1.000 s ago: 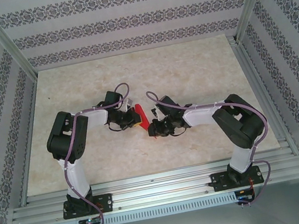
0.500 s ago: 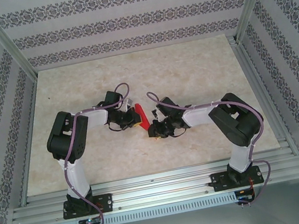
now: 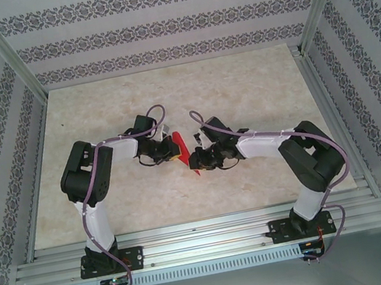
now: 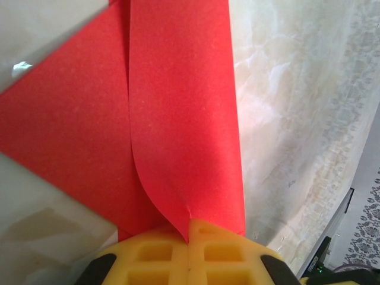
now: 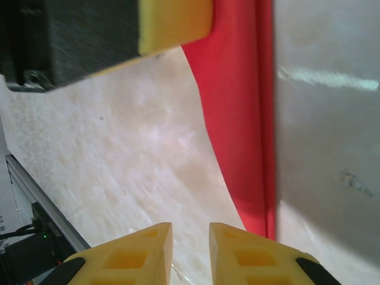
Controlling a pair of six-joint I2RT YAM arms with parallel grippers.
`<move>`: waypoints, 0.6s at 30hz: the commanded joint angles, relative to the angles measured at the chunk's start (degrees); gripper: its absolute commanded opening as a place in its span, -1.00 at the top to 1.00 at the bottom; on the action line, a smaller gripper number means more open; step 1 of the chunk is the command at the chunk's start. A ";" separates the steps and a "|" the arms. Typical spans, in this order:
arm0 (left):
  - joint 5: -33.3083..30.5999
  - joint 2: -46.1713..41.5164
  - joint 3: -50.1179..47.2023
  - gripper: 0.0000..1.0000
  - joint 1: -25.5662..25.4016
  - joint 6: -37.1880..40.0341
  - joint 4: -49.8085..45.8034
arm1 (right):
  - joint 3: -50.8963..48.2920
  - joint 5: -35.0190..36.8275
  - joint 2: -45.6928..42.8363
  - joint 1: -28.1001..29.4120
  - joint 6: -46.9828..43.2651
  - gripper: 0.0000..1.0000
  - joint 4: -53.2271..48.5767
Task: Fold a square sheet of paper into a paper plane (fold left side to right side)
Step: Fold the wing for the fifth time at the center of the table.
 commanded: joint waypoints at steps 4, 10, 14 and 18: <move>-6.59 4.15 -0.22 1.00 0.83 1.60 -1.85 | 5.79 4.62 3.71 1.50 -5.28 0.52 -6.17; -6.74 4.85 0.07 1.00 0.77 1.77 -2.29 | 8.88 3.48 7.20 1.77 -6.01 0.52 -6.79; -7.00 4.79 -0.04 1.00 0.82 2.07 -2.50 | 8.66 3.93 8.83 0.97 -5.87 0.52 -7.62; -7.03 4.81 0.11 1.00 0.79 2.14 -2.66 | 5.69 1.73 9.16 -0.69 -3.34 0.52 -4.09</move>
